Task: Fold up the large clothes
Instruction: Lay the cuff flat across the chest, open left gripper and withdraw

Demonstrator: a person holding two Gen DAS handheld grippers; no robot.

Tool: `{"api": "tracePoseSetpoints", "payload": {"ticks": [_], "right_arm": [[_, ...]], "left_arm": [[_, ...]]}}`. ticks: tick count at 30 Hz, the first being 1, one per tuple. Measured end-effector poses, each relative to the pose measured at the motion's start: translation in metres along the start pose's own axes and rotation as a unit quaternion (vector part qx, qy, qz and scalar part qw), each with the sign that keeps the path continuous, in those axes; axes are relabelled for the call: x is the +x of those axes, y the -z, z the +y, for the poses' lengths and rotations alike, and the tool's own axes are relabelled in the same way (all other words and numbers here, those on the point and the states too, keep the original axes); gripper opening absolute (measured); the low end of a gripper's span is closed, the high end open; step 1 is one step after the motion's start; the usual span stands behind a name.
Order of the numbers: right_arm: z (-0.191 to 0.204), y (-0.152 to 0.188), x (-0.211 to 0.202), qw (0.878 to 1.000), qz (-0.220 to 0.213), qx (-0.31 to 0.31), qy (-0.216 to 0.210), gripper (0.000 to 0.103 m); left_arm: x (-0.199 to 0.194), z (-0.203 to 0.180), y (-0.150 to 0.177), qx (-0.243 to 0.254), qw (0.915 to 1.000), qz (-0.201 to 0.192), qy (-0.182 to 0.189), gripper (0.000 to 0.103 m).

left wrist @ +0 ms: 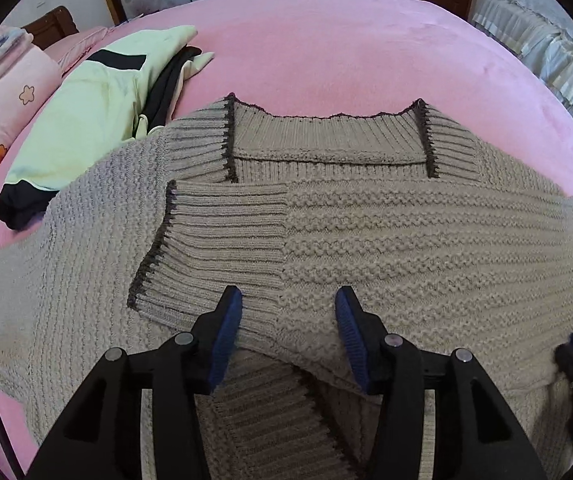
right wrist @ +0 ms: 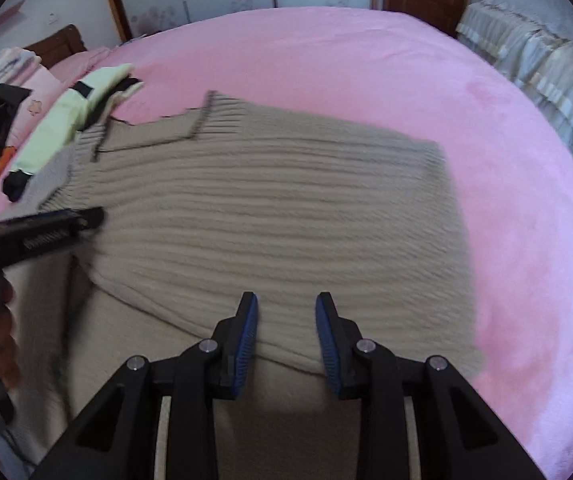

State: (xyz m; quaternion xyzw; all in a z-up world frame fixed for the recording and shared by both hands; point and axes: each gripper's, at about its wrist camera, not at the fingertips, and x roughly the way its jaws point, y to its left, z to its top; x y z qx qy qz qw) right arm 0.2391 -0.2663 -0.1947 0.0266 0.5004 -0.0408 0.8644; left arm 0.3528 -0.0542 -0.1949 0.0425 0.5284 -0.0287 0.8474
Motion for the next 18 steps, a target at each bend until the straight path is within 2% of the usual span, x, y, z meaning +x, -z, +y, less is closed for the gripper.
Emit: {"api": "tracePoseSetpoints", "payload": {"ticks": [1, 2, 4, 6, 7, 9, 11, 13, 16, 18], "right_arm": [[-0.019, 0.005, -0.002, 1.000, 0.001, 0.013, 0.006, 0.024], [-0.037, 0.010, -0.005, 0.999, 0.001, 0.032, -0.015, 0.019], [-0.060, 0.015, -0.013, 0.998, 0.004, 0.054, -0.026, 0.007], [-0.070, 0.017, -0.023, 0.997, 0.004, 0.071, -0.031, 0.008], [-0.074, 0.019, -0.030, 0.996, 0.004, 0.081, -0.027, 0.011], [-0.077, 0.022, -0.043, 0.996, 0.005, 0.091, -0.021, 0.011], [-0.078, 0.029, -0.057, 0.994, 0.007, 0.106, -0.032, 0.011], [-0.069, 0.037, -0.075, 0.992, -0.001, 0.116, -0.044, 0.012], [-0.056, 0.051, -0.102, 0.992, -0.014, 0.118, -0.047, 0.016], [-0.049, 0.064, -0.118, 0.992, -0.023, 0.118, -0.046, 0.026]], "left_arm": [[-0.001, 0.000, 0.000, 0.003, 1.0000, 0.000, 0.000, 0.048], [-0.002, 0.001, 0.001, 0.003, 1.0000, 0.000, 0.001, 0.048], [-0.006, 0.004, 0.003, 0.002, 1.0000, 0.002, 0.005, 0.049], [-0.009, 0.003, 0.002, -0.002, 1.0000, 0.004, 0.007, 0.049], [-0.013, 0.003, 0.002, -0.005, 0.9999, 0.007, 0.008, 0.051], [-0.020, 0.003, 0.004, -0.012, 0.9997, 0.016, 0.017, 0.057], [-0.035, 0.001, 0.009, -0.014, 0.9994, 0.018, 0.027, 0.057], [-0.060, -0.002, 0.018, -0.008, 0.9994, 0.002, 0.033, 0.059], [-0.102, -0.006, 0.036, 0.006, 0.9991, -0.026, 0.033, 0.074], [-0.131, -0.010, 0.052, 0.020, 0.9980, -0.048, 0.034, 0.076]]}}
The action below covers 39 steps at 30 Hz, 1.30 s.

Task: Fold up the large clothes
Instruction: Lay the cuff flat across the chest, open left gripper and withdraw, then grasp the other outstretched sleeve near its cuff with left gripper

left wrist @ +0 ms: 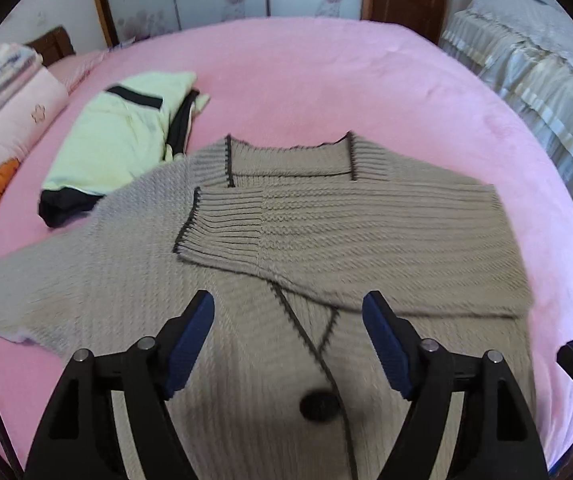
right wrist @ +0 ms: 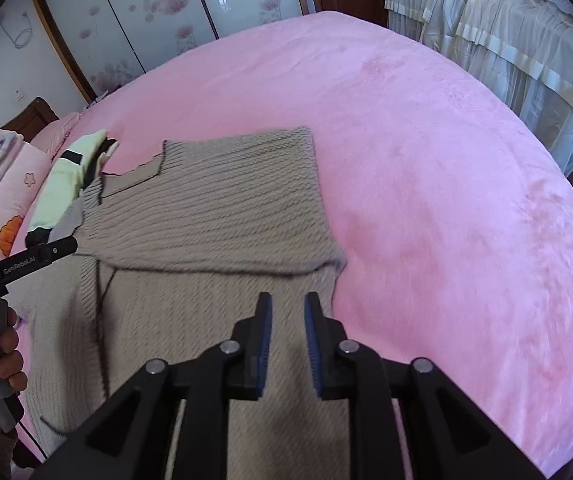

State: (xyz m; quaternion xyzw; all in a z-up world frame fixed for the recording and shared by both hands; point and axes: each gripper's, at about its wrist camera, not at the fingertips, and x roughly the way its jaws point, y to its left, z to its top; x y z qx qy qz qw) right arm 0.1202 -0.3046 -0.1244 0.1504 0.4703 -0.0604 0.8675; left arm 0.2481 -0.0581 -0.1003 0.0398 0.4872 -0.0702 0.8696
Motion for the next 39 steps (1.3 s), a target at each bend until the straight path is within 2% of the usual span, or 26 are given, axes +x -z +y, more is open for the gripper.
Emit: {"api": "tracePoseSetpoints", "payload": {"ticks": [2, 8, 12, 17, 21, 28, 34, 39], "right_arm": [[0.009, 0.013, -0.014, 1.000, -0.007, 0.000, -0.001, 0.030], [0.030, 0.033, -0.048, 1.000, -0.002, -0.005, -0.024, 0.030], [0.056, 0.040, -0.077, 0.999, -0.018, -0.036, -0.027, 0.030], [0.099, 0.044, -0.109, 0.996, -0.037, -0.074, -0.041, 0.031], [0.136, 0.047, -0.128, 0.992, -0.051, -0.097, -0.061, 0.032], [0.211, 0.044, -0.144, 0.985, -0.058, -0.125, -0.102, 0.037], [0.288, 0.030, -0.147, 0.976, -0.075, -0.158, -0.130, 0.038], [0.350, 0.025, -0.124, 0.969, -0.082, -0.192, -0.135, 0.039]], "left_arm": [[-0.029, -0.005, 0.013, 0.013, 0.9998, -0.015, 0.005, 0.076], [-0.103, -0.005, 0.054, 0.021, 0.9988, -0.041, 0.015, 0.079], [-0.137, 0.013, 0.075, 0.013, 0.9986, -0.048, 0.018, 0.079], [-0.168, 0.044, 0.085, 0.017, 0.9983, -0.056, 0.004, 0.079], [-0.201, 0.089, 0.086, 0.026, 0.9964, -0.076, -0.026, 0.079], [-0.244, 0.190, 0.092, -0.013, 0.9918, -0.102, -0.076, 0.083], [-0.243, 0.266, 0.100, -0.052, 0.9892, -0.100, -0.093, 0.083], [-0.213, 0.317, 0.101, -0.088, 0.9880, -0.085, -0.095, 0.083]]}}
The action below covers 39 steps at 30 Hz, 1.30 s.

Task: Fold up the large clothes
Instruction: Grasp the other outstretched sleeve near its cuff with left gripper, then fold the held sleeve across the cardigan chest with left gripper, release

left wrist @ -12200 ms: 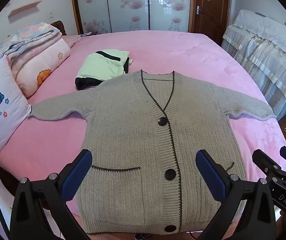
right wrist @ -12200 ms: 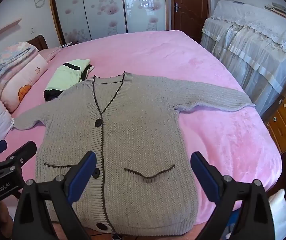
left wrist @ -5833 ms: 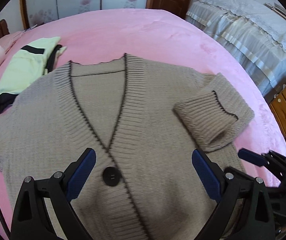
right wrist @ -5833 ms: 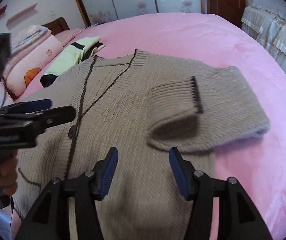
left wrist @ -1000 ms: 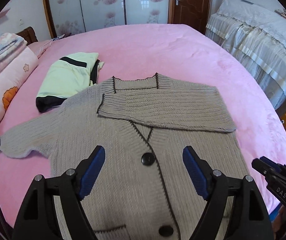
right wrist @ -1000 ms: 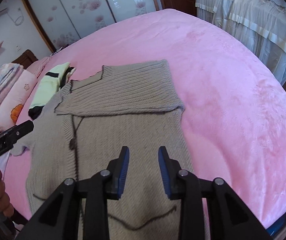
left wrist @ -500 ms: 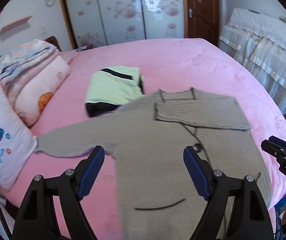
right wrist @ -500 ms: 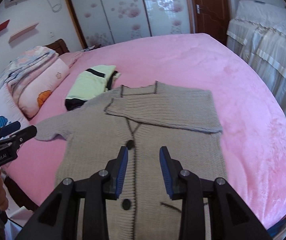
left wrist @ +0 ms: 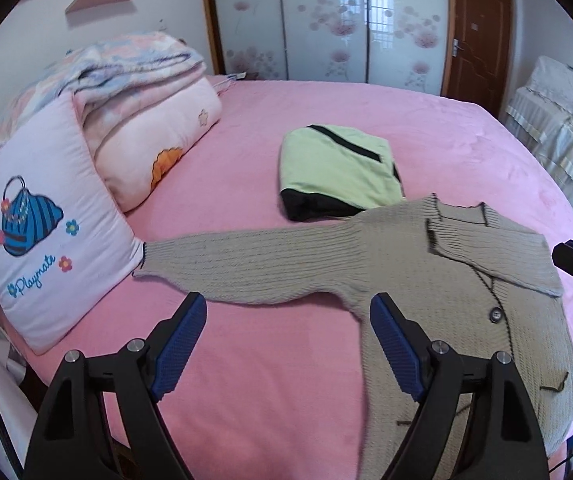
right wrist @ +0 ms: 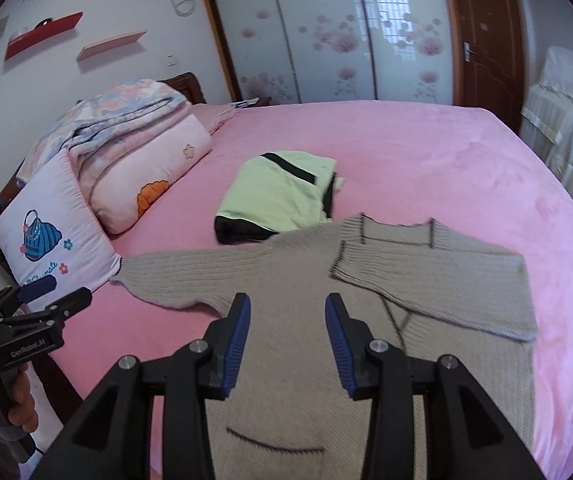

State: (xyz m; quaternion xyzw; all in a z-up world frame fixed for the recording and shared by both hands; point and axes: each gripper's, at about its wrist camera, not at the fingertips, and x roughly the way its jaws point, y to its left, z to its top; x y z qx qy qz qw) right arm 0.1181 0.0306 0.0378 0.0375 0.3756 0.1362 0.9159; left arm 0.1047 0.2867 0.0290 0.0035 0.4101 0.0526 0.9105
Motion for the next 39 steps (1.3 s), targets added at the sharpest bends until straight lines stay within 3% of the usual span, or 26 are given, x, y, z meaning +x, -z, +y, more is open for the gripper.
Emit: {"api": "tracePoseSetpoints", "payload": {"ticks": [6, 10, 18, 21, 26, 27, 28, 29, 30, 32, 35, 39], "right_arm": [[0.037, -0.003, 0.075, 0.999, 0.015, -0.036, 0.018, 0.039], [0.042, 0.001, 0.120, 0.999, 0.038, -0.034, 0.018, 0.039], [0.044, 0.008, 0.186, 0.996, 0.068, -0.048, 0.039, 0.039], [0.040, 0.012, 0.198, 0.995, 0.078, -0.042, 0.037, 0.039], [0.032, 0.021, 0.212, 0.994, 0.093, -0.042, 0.039, 0.039], [0.029, 0.023, 0.214, 0.994, 0.097, -0.039, 0.039, 0.039], [0.025, 0.025, 0.215, 0.994, 0.100, -0.037, 0.040, 0.039], [0.022, 0.027, 0.216, 0.993, 0.103, -0.033, 0.042, 0.039], [0.017, 0.029, 0.215, 0.993, 0.105, -0.029, 0.043, 0.039], [0.009, 0.032, 0.212, 0.993, 0.107, -0.024, 0.048, 0.039], [-0.009, 0.034, 0.199, 0.993, 0.104, -0.011, 0.052, 0.039], [-0.039, 0.034, 0.174, 0.994, 0.089, 0.011, 0.061, 0.039]], "left_arm": [[0.082, 0.055, 0.002, -0.050, 0.9977, 0.044, 0.012, 0.083], [0.139, 0.091, 0.008, -0.083, 0.9938, 0.074, 0.002, 0.083], [0.249, 0.156, 0.027, -0.166, 0.9744, 0.151, -0.016, 0.083], [0.285, 0.183, 0.036, -0.223, 0.9588, 0.175, -0.016, 0.083], [0.313, 0.199, 0.035, -0.264, 0.9503, 0.164, -0.016, 0.082], [0.316, 0.197, 0.031, -0.266, 0.9516, 0.152, -0.024, 0.077], [0.317, 0.194, 0.028, -0.265, 0.9530, 0.144, -0.030, 0.055], [0.320, 0.191, 0.023, -0.264, 0.9544, 0.137, -0.026, 0.023], [0.321, 0.189, 0.020, -0.266, 0.9539, 0.136, -0.029, 0.010], [0.316, 0.181, 0.012, -0.278, 0.9516, 0.123, -0.047, 0.008], [0.289, 0.154, -0.011, -0.272, 0.9583, 0.076, -0.040, 0.007], [0.228, 0.083, -0.052, -0.219, 0.9752, 0.012, 0.029, 0.007]]}}
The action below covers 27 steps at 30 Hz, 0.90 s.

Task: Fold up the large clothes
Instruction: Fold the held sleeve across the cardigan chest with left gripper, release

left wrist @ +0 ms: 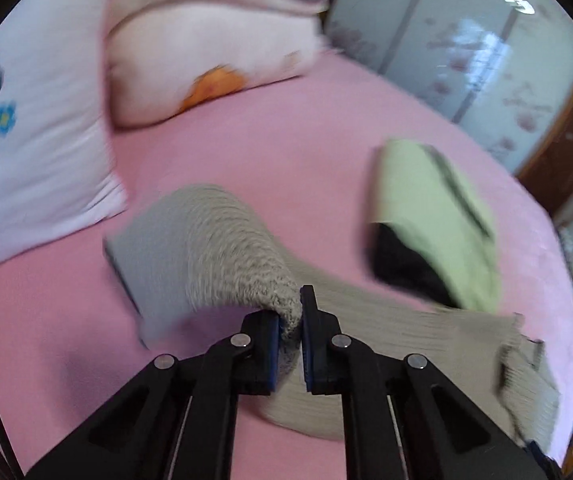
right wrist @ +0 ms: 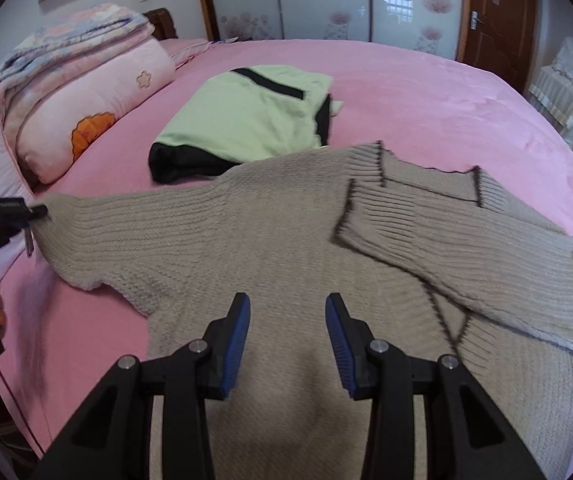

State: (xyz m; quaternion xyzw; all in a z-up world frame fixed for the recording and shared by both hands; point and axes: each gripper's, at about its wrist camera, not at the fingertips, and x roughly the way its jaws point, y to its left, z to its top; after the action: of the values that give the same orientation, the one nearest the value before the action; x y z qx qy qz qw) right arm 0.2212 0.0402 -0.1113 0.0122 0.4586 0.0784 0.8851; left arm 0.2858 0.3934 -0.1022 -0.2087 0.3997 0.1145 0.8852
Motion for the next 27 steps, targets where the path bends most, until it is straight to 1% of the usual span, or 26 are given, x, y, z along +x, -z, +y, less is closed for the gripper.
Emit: {"api": "tracePoseSetpoints", "payload": {"ticks": [3, 5, 6, 7, 8, 9, 10, 11, 12, 13, 14, 15, 17, 18, 19, 20, 21, 22, 23, 25, 27], "right_arm": [[-0.033, 0.006, -0.019, 0.999, -0.010, 0.032, 0.006, 0.039], [-0.056, 0.011, -0.031, 0.998, -0.014, 0.057, 0.011, 0.039], [-0.068, 0.014, -0.037, 0.997, -0.016, 0.069, 0.014, 0.039], [-0.080, 0.019, -0.043, 0.996, -0.019, 0.081, 0.018, 0.039], [-0.090, 0.022, -0.047, 0.996, -0.021, 0.089, 0.022, 0.039], [-0.100, 0.026, -0.051, 0.995, -0.022, 0.097, 0.029, 0.039], [-0.110, 0.031, -0.054, 0.994, -0.020, 0.103, 0.035, 0.039], [-0.118, 0.035, -0.056, 0.993, -0.018, 0.108, 0.040, 0.039], [-0.129, 0.041, -0.057, 0.992, -0.014, 0.115, 0.046, 0.039], [-0.136, 0.045, -0.058, 0.992, -0.010, 0.118, 0.050, 0.039], [-0.143, 0.048, -0.058, 0.991, -0.006, 0.123, 0.053, 0.039], [-0.152, 0.053, -0.059, 0.990, -0.001, 0.128, 0.057, 0.039], [-0.163, 0.058, -0.059, 0.989, 0.003, 0.134, 0.062, 0.039], [-0.168, 0.059, -0.061, 0.989, 0.004, 0.136, 0.064, 0.040], [-0.173, 0.062, -0.062, 0.988, 0.003, 0.139, 0.065, 0.040], [-0.176, 0.063, -0.064, 0.988, 0.002, 0.140, 0.063, 0.040], [-0.178, 0.062, -0.064, 0.988, 0.000, 0.142, 0.059, 0.040], [-0.179, 0.062, -0.065, 0.988, -0.002, 0.141, 0.057, 0.040], [-0.179, 0.062, -0.065, 0.989, -0.003, 0.141, 0.054, 0.040], [-0.176, 0.060, -0.064, 0.989, -0.005, 0.140, 0.041, 0.040], [-0.169, 0.057, -0.064, 0.990, -0.007, 0.135, 0.026, 0.040]], "left_arm": [[-0.029, -0.069, 0.011, 0.057, 0.9971, -0.007, 0.050, 0.007], [-0.041, -0.131, 0.030, 0.106, 0.9899, 0.002, 0.093, 0.007], [-0.046, -0.142, 0.036, 0.118, 0.9876, 0.006, 0.104, 0.007], [-0.045, -0.169, 0.049, 0.137, 0.9827, 0.019, 0.123, 0.007], [-0.042, -0.187, 0.060, 0.148, 0.9791, 0.030, 0.136, 0.008], [-0.034, -0.212, 0.079, 0.158, 0.9748, 0.049, 0.149, 0.008], [-0.026, -0.227, 0.092, 0.162, 0.9721, 0.066, 0.156, 0.008], [-0.012, -0.245, 0.110, 0.166, 0.9688, 0.090, 0.161, 0.008], [-0.004, -0.254, 0.119, 0.167, 0.9668, 0.103, 0.163, 0.008], [0.012, -0.268, 0.137, 0.172, 0.9624, 0.126, 0.168, 0.008], [0.022, -0.275, 0.149, 0.177, 0.9596, 0.141, 0.168, 0.010], [0.034, -0.286, 0.172, 0.189, 0.9544, 0.161, 0.165, 0.013], [0.047, -0.297, 0.192, 0.209, 0.9482, 0.184, 0.152, 0.035], [0.049, -0.298, 0.207, 0.221, 0.9432, 0.199, 0.147, 0.038], [0.047, -0.296, 0.214, 0.226, 0.9405, 0.207, 0.147, 0.045], [0.045, -0.297, 0.217, 0.232, 0.9380, 0.212, 0.147, 0.049], [0.038, -0.294, 0.223, 0.235, 0.9376, 0.210, 0.147, 0.050], [0.027, -0.283, 0.222, 0.240, 0.9371, 0.204, 0.151, 0.054], [0.019, -0.282, 0.221, 0.242, 0.9367, 0.199, 0.156, 0.055], [-0.001, -0.270, 0.211, 0.236, 0.9372, 0.190, 0.172, 0.056], [-0.021, -0.258, 0.198, 0.226, 0.9396, 0.179, 0.184, 0.064]]}}
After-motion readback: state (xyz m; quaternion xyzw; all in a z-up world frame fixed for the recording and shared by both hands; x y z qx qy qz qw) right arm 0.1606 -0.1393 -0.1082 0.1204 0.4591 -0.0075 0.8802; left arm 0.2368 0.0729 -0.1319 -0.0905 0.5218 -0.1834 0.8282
